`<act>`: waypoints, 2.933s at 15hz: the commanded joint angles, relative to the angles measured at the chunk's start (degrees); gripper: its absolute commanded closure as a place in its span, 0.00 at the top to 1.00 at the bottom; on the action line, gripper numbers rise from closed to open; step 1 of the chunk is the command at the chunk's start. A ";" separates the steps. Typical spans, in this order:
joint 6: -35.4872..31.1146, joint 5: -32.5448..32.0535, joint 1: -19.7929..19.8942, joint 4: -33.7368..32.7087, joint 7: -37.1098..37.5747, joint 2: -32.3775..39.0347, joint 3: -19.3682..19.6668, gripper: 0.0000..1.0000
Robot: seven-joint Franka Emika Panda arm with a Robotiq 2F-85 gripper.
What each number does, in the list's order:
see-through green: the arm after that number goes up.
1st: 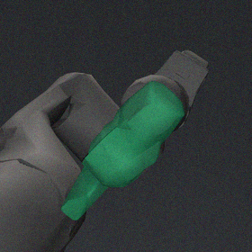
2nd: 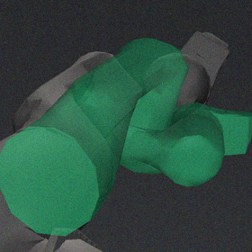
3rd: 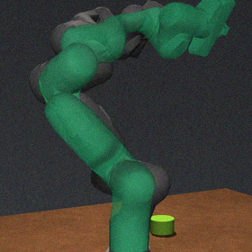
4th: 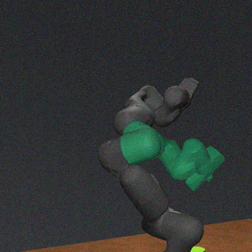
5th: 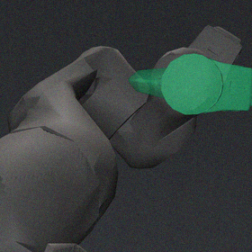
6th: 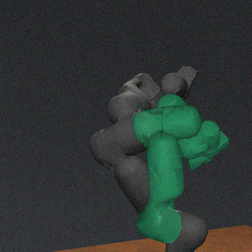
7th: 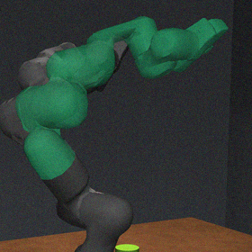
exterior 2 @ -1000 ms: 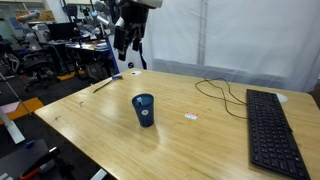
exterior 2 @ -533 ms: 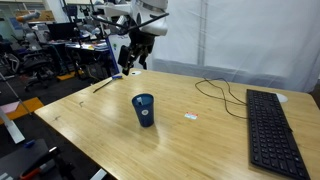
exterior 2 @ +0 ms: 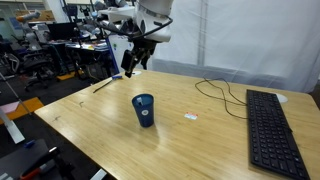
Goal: Take the marker out of the cup and put it on the table
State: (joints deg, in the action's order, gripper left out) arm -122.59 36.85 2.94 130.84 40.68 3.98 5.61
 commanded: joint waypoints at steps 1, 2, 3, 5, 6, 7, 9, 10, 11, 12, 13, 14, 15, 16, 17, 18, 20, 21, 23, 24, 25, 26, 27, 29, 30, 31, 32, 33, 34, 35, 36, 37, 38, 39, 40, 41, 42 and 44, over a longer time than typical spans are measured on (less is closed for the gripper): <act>-2.88 -0.80 0.32 0.88 -3.11 -0.31 -0.40 1.00; -4.29 -1.20 0.35 1.17 -2.93 -0.15 -0.30 1.00; -5.98 -1.63 0.37 1.58 -2.50 0.08 -0.18 1.00; -7.77 -2.19 0.37 2.43 -2.26 -0.07 -0.14 1.00; -5.99 -1.58 0.46 1.66 -1.88 0.40 -0.19 1.00; -6.16 -1.63 0.45 1.82 -1.88 0.55 -0.19 1.00; -6.16 -1.63 0.43 1.81 -1.88 0.68 -0.22 1.00; -6.16 -1.63 0.43 1.81 -1.87 0.68 -0.22 1.00; -6.16 -1.63 0.43 1.81 -1.87 0.68 -0.23 1.00; -6.16 -1.63 0.43 1.81 -1.87 0.68 -0.23 1.00; -6.41 -1.38 0.33 1.86 -2.48 1.13 -0.38 1.00; -6.65 -1.10 0.27 1.65 -2.30 2.12 -0.47 1.00; -6.56 -0.78 0.39 1.35 -2.65 3.27 -0.47 1.00; -6.34 -0.51 0.52 1.05 -2.70 4.34 -0.43 1.00; -6.40 -0.42 0.57 0.82 -2.52 5.61 -0.36 1.00; -6.36 -0.49 0.61 0.53 -2.49 6.65 -0.29 1.00; -6.44 -0.65 0.70 0.23 -2.80 8.19 -0.12 1.00; -6.68 -0.54 0.70 0.12 -2.94 8.66 -0.11 0.83; -6.67 -0.52 0.76 -0.34 -3.21 9.25 -0.03 0.66; -6.61 -0.46 0.80 -0.57 -3.30 9.35 0.00 0.60; -6.66 -0.43 0.80 -0.74 -3.34 9.37 0.01 0.53; -6.72 -0.44 0.80 -0.81 -3.43 9.34 0.01 0.46; -6.73 -0.46 0.79 -0.98 -3.41 9.41 0.00 0.39; -6.59 -0.18 0.90 -1.37 -3.79 9.96 -0.06 0.32; -6.53 -0.05 0.95 -1.50 -4.01 10.29 -0.10 0.32; -6.47 0.01 0.98 -1.60 -4.06 10.61 -0.10 0.27; -6.49 0.09 1.02 -1.67 -4.15 11.06 -0.07 0.35; -6.40 0.23 1.08 -1.89 -4.28 11.67 -0.09 0.36; -6.28 0.35 1.16 -2.06 -4.48 12.30 -0.09 0.35; -6.18 0.54 1.24 -2.45 -4.62 13.08 -0.13 0.36; -6.08 0.64 1.32 -2.76 -4.75 13.75 -0.13 0.34; -6.09 0.74 1.35 -3.04 -4.83 14.32 -0.16 0.29; -6.04 0.78 1.35 -3.39 -4.85 14.90 -0.19 0.28; -6.10 0.83 1.31 -3.72 -4.92 15.40 -0.24 0.28; -6.03 0.86 1.28 -4.15 -4.90 15.92 -0.29 0.30; -6.02 0.85 1.16 -4.57 -4.77 16.38 -0.38 0.34; -6.09 0.91 1.11 -4.92 -4.82 16.73 -0.49 0.32; -6.24 0.92 0.88 -5.54 -4.64 17.36 -0.81 0.38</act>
State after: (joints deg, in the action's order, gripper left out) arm -129.30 36.20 3.28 126.74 37.42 20.42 5.62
